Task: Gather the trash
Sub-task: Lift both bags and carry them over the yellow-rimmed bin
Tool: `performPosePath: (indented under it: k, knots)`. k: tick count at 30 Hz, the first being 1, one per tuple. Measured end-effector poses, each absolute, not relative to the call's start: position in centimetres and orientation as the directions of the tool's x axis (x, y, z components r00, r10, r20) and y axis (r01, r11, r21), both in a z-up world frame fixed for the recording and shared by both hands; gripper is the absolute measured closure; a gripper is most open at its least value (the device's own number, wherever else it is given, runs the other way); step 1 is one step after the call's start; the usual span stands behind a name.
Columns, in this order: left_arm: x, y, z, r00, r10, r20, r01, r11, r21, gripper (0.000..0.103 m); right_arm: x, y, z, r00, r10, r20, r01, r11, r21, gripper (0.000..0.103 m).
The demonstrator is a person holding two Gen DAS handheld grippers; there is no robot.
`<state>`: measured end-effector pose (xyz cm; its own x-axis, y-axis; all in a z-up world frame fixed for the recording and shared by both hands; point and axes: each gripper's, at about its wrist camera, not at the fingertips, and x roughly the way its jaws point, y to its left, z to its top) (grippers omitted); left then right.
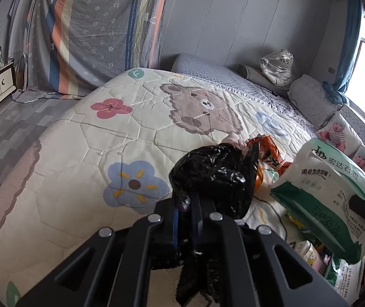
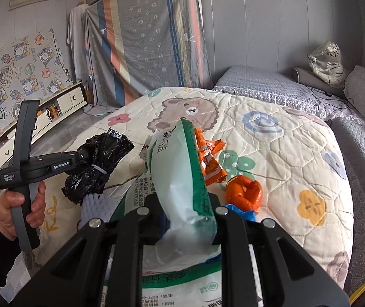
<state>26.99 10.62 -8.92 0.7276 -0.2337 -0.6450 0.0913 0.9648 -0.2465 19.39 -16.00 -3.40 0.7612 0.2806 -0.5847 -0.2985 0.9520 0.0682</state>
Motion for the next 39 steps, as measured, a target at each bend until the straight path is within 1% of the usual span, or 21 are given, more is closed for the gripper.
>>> performPosePath:
  k: [9,20,29,32,35,39]
  knots:
    - [24.8,10.0,-4.9,0.793,-0.232,-0.564,0.113,0.965,-0.237,0.097,17.6,-18.2,-1.1,0.816,0.247,-0.523,-0.249,0.966,0.068,0.087]
    - [22.4,5.9,-1.0,0.824,-0.295,-0.484,0.206,0.951,-0.229,0.097,14.8,-22.2,0.9,0.872,0.169,-0.46,-0.157,0.985,0.065,0.087]
    - [20.8,1.8,2.2,0.83,-0.368,-0.418,0.306,0.929,-0.21,0.097,11.6,-25.9,2.1,0.905,0.09,-0.417,-0.073,0.996,0.057,0.087]
    - [20.5,0.5,3.2,0.822,-0.399,-0.407,0.335,0.916,-0.221,0.097,10.8,-27.2,2.5,0.911,0.068,-0.407,-0.047,0.997,0.061,0.087]
    - [19.9,-1.3,3.9,0.814,-0.428,-0.392,0.375,0.904,-0.207,0.097,9.4,-28.3,3.1,0.921,0.04,-0.387,-0.021,0.998,0.055,0.087]
    - [18.9,-4.1,4.3,0.786,-0.478,-0.393,0.434,0.878,-0.201,0.097,7.4,-30.1,3.5,0.93,-0.004,-0.368,0.025,0.998,0.053,0.087]
